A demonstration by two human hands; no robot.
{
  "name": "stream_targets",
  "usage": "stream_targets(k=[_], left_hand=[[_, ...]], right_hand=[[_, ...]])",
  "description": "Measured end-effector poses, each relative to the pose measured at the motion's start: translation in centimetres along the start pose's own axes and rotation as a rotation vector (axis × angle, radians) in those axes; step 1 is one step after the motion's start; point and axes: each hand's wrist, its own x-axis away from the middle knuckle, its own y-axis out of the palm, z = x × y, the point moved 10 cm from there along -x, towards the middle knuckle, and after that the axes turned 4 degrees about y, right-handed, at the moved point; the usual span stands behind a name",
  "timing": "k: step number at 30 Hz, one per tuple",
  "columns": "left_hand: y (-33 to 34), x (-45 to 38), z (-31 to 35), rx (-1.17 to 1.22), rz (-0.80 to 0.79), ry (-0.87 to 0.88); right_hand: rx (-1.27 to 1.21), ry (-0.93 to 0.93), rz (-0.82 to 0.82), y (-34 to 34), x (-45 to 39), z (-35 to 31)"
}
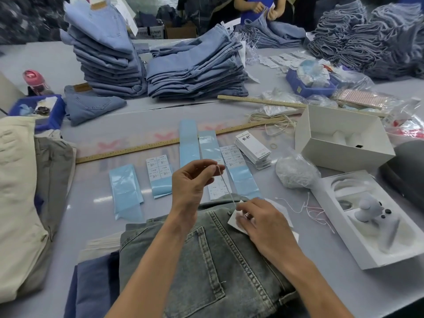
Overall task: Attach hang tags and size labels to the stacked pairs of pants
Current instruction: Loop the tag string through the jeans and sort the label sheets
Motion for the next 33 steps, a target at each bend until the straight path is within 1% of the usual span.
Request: stream_targets(k=[2,4,6,9,11,15,19,21,22,25,29,33], left_hand=[[0.1,-0.2,0.2,-0.005,0.017,0.017],[0.1,-0.3,0.1,-0.012,0.033,0.026],[0.4,-0.1,-0.1,-0.033,0.030,0.028],[1.2,0.2,-0.7,-0.003,0.002,0.006],[1.7,0.5,-1.0,0.004,-0.017,-0.010],[3.2,0.9,-0.9,-0.046,-0.130,0.000],[4.8,1.5,-0.4,-0.102,-0.271,0.025],[5.4,1.9,-0.3,-0.176,-0.324,0.045],[5.7,2.2,-0.4,-0.217,-0.345,0.051],[6.1,2.9,-0.5,-0.292,-0.396,0.073],[6.1,3.7,-0.4,-0.390,-0.435,0.133],[5.8,4.3,-0.2,-0.413,-0.436,0.138]], right_hand=[[-0.018,-0.015,-0.035,0.9,0.0,-0.1],[-0.025,-0.022,-0.031,1.1,-0.1,0.1],[-0.014,-0.015,-0.014,1.0,-0.2,0.4],[-0.030,-0.016,0.010,1.0,-0.2,0.4],[-0.088,-0.004,0.071,0.6,-0.1,0.5],[-0.381,0.140,0.182,-1.0,0.3,2.4],[-0.486,0.113,0.254,-2.7,1.3,1.7],[-0.540,0.101,0.277,-3.5,1.9,1.3],[-0.589,0.111,0.280,-3.7,2.0,1.2],[-0.857,0.196,0.273,-4.2,2.0,1.7],[-1.221,0.385,0.194,-2.9,1.6,2.5],[-1.365,0.523,0.150,-1.0,2.0,3.0]])
